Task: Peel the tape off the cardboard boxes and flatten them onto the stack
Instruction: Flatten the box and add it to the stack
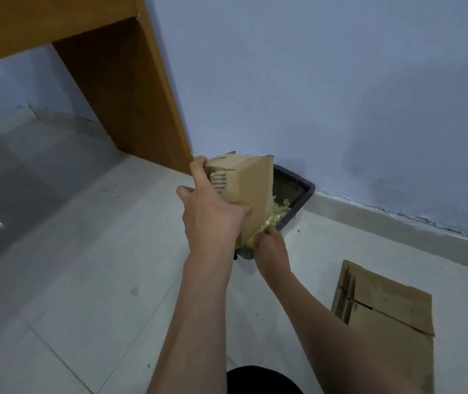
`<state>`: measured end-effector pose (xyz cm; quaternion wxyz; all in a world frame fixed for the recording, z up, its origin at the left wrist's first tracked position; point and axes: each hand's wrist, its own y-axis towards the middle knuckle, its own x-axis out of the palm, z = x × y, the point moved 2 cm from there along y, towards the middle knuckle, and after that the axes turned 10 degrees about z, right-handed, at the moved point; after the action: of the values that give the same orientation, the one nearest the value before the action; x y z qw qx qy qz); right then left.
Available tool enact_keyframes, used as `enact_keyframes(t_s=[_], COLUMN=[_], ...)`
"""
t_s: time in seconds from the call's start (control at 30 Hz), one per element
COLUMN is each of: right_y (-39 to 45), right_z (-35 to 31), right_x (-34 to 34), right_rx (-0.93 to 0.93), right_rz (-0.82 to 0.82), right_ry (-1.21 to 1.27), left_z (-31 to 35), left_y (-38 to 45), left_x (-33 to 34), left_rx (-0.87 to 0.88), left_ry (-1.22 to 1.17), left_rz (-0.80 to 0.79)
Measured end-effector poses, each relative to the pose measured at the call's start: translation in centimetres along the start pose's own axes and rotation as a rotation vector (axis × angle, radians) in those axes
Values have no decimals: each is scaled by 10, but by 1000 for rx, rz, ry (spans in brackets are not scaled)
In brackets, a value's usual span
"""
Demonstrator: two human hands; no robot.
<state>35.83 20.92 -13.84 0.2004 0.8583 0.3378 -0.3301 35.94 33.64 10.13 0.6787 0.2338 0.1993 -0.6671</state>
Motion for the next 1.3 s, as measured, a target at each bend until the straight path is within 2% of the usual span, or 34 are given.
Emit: enact_keyframes(t_s=[0.1,0.17,0.23,0.33,0.43,0.67,0.8,0.87,0.97,1.03,1.17,1.23,1.3], right_y=[4,5,6,6,5,-1,-10,-16,-32,-46,-78,-96,-113], right_z=[-2,-10,-12,-8,-5,-3,-4,-9,-23,-40,-71,-77,-73], right_x=[7,2,0,-4,-5,-17,-43,-62,-112,-157,-242,-276,-310], right_rx=[-180,-206,-134,201,374,361,379,418,510,556,456,436,436], right_rz=[1,-28,-38,-62,-27,-99,-74,-21,146,168,-54,-167,-186], right_ry=[-270,-354,-271,-11,163,228,264,304,417,548,609,593,615], left_z=[1,1,0,0,-1,2,1,1,7,14,47,70,93], left_y=[-2,-2,-2,-2,-1,-4,-7,-10,-20,-31,-66,-89,-118], left_x=[-1,-1,-1,-1,0,7,6,5,2,0,2,7,12], left_rx=[-2,-4,-3,-4,-11,18,-4,-32,-52,-30,41,101,164], left_ry=[-3,-4,-3,9,23,20,55,87,145,191,118,25,-94], left_rz=[-5,-6,-8,-17,-19,-30,-39,-36,-6,-13,-108,-205,-342])
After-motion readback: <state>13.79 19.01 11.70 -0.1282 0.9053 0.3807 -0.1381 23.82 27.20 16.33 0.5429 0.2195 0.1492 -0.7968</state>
